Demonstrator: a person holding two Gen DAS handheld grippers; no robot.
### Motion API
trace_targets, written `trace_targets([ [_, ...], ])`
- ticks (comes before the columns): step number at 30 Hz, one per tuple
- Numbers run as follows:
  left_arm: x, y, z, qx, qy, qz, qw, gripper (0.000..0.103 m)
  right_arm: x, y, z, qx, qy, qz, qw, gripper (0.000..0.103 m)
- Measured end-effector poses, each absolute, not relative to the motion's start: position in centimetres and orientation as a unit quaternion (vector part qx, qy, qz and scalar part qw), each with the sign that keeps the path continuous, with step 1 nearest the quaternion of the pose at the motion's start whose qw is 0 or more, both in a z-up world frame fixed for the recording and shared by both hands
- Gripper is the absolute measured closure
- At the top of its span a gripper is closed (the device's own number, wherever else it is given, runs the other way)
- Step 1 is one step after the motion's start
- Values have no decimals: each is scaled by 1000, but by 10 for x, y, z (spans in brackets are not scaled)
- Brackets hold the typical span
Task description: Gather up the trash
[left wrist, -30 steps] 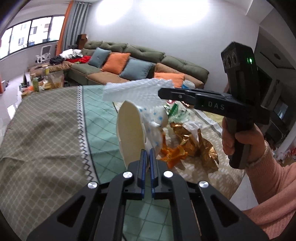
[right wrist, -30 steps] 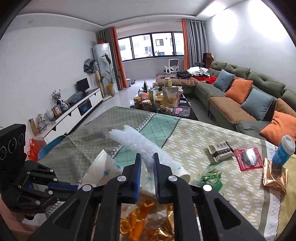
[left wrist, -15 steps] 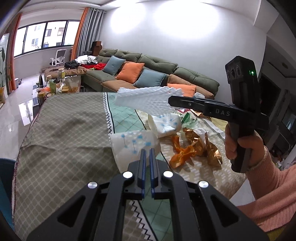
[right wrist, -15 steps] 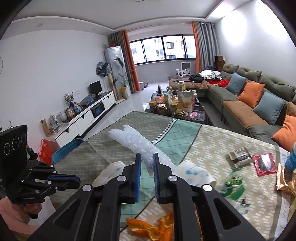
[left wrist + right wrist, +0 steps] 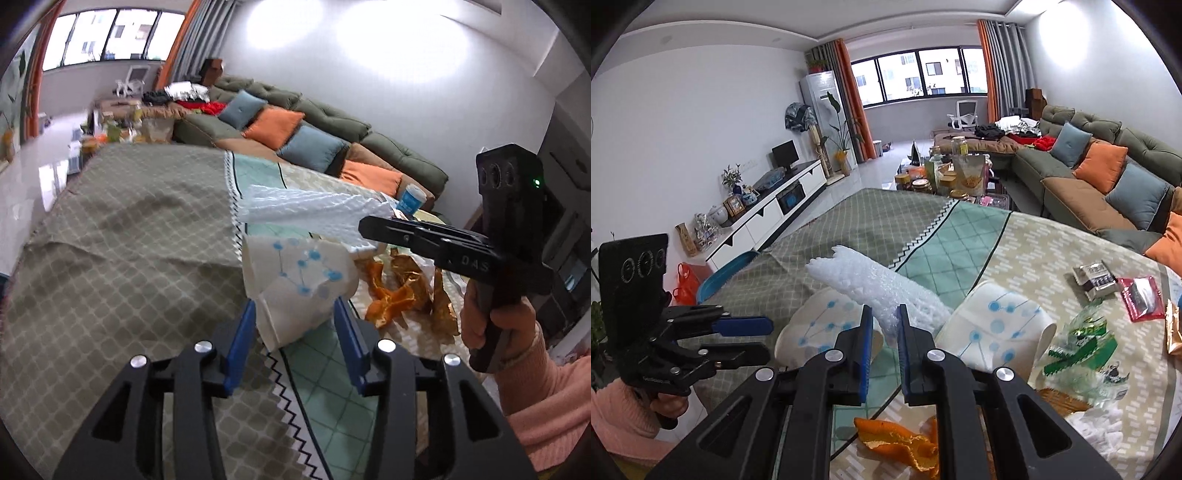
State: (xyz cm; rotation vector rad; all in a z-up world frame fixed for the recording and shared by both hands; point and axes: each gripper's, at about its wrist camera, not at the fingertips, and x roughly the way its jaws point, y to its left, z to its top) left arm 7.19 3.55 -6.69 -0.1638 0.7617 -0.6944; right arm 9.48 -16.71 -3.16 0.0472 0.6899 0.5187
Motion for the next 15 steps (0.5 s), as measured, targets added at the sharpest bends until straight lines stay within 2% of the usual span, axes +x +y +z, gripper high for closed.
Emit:
trace_targets([
  [4,84,30,-77,-100,383,-350,849,60,94,-161,-36,22,340,255,905,90],
  [8,86,28,-80,-111,385,-358,843,92,94,-160,-36,22,340,255,905,90],
  [15,67,37,-63,-98,351,-352,862,97,95,-149,-30,32,332,274,902,90],
])
